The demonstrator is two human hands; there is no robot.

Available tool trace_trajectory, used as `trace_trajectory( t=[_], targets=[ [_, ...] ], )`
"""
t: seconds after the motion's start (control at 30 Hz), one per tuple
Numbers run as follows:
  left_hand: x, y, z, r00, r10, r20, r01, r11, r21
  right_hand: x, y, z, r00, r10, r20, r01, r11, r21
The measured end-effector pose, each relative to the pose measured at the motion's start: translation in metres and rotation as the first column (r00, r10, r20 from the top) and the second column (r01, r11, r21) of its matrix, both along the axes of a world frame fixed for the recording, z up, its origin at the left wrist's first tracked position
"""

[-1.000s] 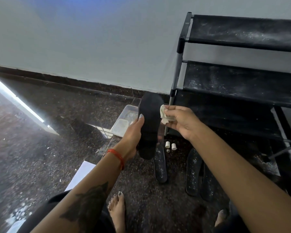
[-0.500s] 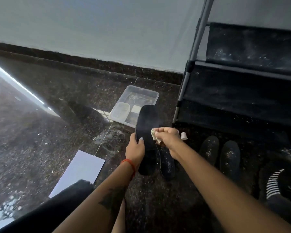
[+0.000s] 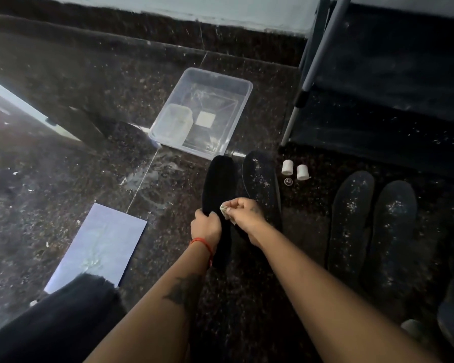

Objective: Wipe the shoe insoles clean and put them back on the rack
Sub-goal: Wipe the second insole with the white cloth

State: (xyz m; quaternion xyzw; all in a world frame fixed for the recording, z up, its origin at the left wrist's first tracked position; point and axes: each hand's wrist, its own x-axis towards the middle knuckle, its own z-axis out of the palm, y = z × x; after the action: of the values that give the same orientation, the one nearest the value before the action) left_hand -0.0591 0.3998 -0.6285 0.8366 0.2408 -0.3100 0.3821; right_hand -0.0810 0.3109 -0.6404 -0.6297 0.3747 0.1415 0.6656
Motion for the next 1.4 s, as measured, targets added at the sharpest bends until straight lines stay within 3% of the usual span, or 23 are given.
trace_trajectory(
  t=[0.13, 0.23, 0.33, 0.43, 0.57, 0.67, 0.8, 1.0, 1.13, 1.4],
  targets=[
    [0.000, 0.000, 0.002, 1.000, -0.003, -0.031, 0.008, 0.986, 0.168, 0.000, -0.001, -0.003, 1.000, 0.026, 0.013, -0.026, 0.999, -0.037],
    [-0.006, -0.004, 0.017, 0.995, -0.056, 0.078, 0.034, 0.966, 0.256, -0.009, -0.019, 0.005, 0.995, -0.090, 0.047, 0.093, 0.993, -0.077],
    [-0.013, -0.016, 0.022, 0.950, -0.157, 0.270, 0.106, 0.975, 0.195, -0.022, -0.048, 0.012, 0.941, -0.331, 0.068, 0.338, 0.928, -0.155],
    [-0.023, -0.038, 0.016, 0.924, -0.269, 0.272, 0.261, 0.963, 0.066, -0.036, -0.075, 0.008, 0.893, -0.449, 0.043, 0.442, 0.852, -0.279],
    [-0.030, -0.061, -0.001, 0.979, -0.204, 0.007, 0.203, 0.974, -0.098, -0.045, -0.083, -0.009, 0.937, -0.335, -0.102, 0.267, 0.871, -0.413],
    [-0.026, -0.063, -0.018, 0.985, -0.130, -0.117, 0.104, 0.974, -0.202, -0.042, -0.075, -0.021, 0.959, -0.267, -0.098, 0.192, 0.862, -0.469],
    [-0.024, -0.056, -0.066, 0.977, -0.083, -0.194, 0.030, 0.965, -0.261, -0.040, -0.069, -0.017, 0.964, -0.246, -0.103, 0.195, 0.914, -0.356],
    [-0.041, -0.050, -0.027, 0.973, -0.081, -0.217, 0.014, 0.956, -0.293, -0.050, -0.058, 0.009, 0.980, -0.150, -0.129, 0.111, 0.957, -0.269],
    [-0.054, -0.047, 0.015, 0.976, -0.031, -0.213, -0.045, 0.938, -0.344, -0.062, -0.052, 0.041, 0.985, -0.099, -0.143, 0.050, 0.947, -0.316],
    [-0.069, -0.045, 0.119, 0.978, -0.172, -0.117, 0.097, 0.876, -0.473, -0.100, -0.064, 0.153, 0.997, -0.069, -0.023, 0.051, 0.886, -0.460]
  ],
)
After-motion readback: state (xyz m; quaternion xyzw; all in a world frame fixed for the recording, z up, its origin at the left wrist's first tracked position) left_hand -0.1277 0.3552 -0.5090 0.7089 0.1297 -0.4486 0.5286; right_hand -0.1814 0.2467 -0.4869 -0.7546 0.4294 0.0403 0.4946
